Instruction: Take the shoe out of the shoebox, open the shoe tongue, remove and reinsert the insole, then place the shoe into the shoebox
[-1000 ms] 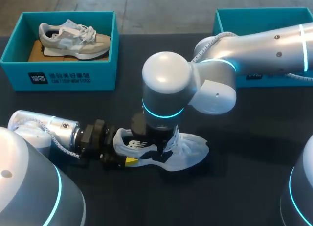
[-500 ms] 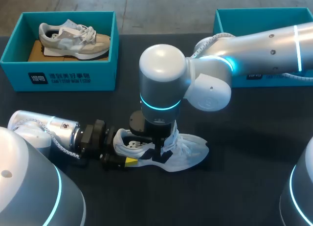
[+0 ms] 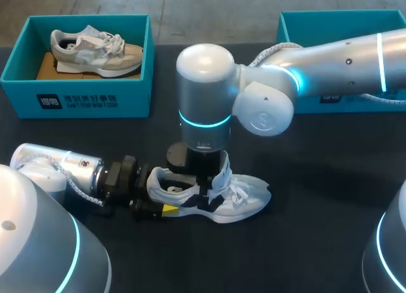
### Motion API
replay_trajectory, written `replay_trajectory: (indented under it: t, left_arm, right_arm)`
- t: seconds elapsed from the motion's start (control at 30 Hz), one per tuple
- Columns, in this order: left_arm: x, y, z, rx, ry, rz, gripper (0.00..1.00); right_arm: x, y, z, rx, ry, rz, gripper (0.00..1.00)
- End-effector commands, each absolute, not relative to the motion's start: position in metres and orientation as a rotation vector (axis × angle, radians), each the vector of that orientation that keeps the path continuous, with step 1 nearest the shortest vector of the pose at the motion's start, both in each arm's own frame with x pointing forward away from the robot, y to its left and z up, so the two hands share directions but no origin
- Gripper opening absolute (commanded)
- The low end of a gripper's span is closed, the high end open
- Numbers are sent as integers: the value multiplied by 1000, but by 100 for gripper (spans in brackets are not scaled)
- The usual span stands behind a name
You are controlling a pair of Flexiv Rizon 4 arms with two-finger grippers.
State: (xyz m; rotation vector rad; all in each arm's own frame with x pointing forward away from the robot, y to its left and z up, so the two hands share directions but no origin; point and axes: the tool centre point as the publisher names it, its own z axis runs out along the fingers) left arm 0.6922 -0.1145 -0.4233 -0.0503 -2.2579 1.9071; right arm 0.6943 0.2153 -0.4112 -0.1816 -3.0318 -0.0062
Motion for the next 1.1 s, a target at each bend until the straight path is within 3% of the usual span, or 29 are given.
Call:
replay_trajectory:
  t: [0.03, 0.17, 1.1]
  left_arm:
    - [694, -115, -424, -47, -2258, 1909, 0]
    - [694, -115, -424, -47, -2258, 1909, 0]
    - [694, -115, -424, -47, -2258, 1909, 0]
  right_arm:
    - [684, 225, -455, -177, -2996, 14, 24]
    - [679, 224, -456, -190, -2984, 9, 0]
    - [666, 215, -389, -122, -3185, -348, 0]
